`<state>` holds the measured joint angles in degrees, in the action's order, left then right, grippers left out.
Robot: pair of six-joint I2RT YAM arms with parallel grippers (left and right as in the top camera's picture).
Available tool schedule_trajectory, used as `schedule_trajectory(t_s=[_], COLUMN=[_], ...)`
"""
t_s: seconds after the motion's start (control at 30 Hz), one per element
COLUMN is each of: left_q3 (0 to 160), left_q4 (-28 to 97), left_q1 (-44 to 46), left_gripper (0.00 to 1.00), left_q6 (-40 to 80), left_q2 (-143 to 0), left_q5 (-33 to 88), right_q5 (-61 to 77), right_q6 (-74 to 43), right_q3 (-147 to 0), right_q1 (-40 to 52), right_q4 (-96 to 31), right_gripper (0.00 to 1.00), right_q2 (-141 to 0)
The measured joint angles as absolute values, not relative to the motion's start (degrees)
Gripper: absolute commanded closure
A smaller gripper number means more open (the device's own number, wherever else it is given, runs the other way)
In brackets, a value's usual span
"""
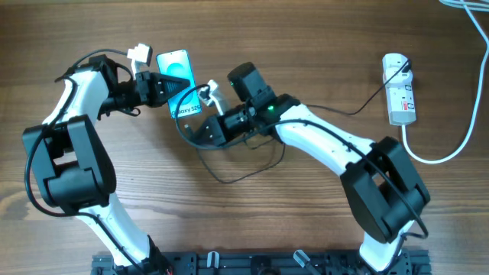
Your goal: Plug charger to phone and switch on socket
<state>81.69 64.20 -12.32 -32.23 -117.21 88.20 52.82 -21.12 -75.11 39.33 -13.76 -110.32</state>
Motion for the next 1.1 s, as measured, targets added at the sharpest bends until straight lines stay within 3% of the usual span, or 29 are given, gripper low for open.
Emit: schedule_trajectory(t_s=[1.1], left_q3=[81.69], left_q4=[62.5], left_q1=[-13.23], left_gripper=[0.96], left_q6=[-29.21], left_q2=[-117.21], left_q5=[86.85], right_q5=[50.15], right_q6=[-25.47], right_q3=[-75.11], right_q1=[37.67], right_q4=[-10.92], right_gripper=[0.96], right_q2=[-109.58])
